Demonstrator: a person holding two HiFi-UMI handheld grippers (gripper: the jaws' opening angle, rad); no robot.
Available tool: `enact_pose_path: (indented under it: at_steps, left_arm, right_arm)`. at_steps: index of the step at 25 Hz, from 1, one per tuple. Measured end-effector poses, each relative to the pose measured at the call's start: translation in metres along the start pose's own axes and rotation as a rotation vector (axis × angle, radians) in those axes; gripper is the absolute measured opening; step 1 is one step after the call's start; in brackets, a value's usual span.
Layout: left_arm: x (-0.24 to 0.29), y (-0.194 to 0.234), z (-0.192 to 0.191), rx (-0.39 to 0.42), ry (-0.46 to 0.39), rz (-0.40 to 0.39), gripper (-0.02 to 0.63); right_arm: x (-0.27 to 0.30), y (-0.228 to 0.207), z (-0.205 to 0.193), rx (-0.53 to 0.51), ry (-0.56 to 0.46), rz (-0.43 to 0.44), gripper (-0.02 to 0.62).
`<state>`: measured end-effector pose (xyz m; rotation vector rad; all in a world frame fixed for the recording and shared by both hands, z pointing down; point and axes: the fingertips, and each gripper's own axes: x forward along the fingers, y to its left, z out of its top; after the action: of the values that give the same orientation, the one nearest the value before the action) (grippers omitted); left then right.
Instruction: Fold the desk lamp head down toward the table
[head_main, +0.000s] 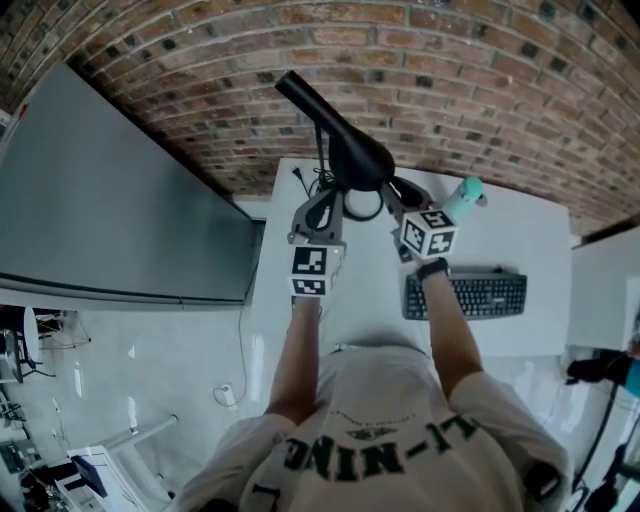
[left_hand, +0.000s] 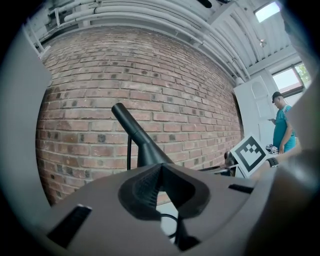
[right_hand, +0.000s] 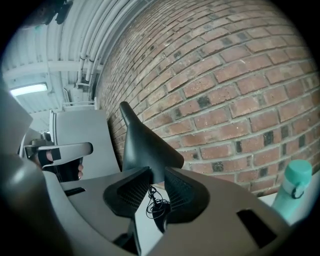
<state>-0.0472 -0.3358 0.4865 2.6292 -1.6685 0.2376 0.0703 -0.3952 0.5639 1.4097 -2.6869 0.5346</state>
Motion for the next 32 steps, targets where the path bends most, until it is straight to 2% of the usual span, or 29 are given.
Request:
enact_pose_path:
  at_steps: [10, 19, 24, 28, 32]
  left_arm:
    - [-0.015, 0.018, -0.004, -0.004, 0.012, 0.052, -0.002]
    - [-0.015, 0.012, 0.002, -0.017, -0.003, 0.038, -0.002]
    - [-0.011, 0.009, 0.015, -0.066, -0.020, 0.016, -0.002]
    - [-0.005, -0.001, 0.024, -0.052, -0.035, -0.004, -0.002]
    - [-0.003, -0.013, 0.028, -0.035, -0.046, -0.028, -0.002]
  right_arm:
    - [0.011, 0.003, -0.006, 0.029, 0.006, 0.018, 0.087]
    - [-0.003, 0.002, 0.003, 0.020, -0.007, 0.005, 0.087]
    - [-0.037, -0.007, 0.031, -0.010, -0.074, -0.095, 0.087]
    - [-0.066, -0.016, 0.054, -0.085, -0.137, -0.198, 0.077]
    - [-0.091, -0.012, 0.074, -0.135, -0.195, -0.256, 0.055]
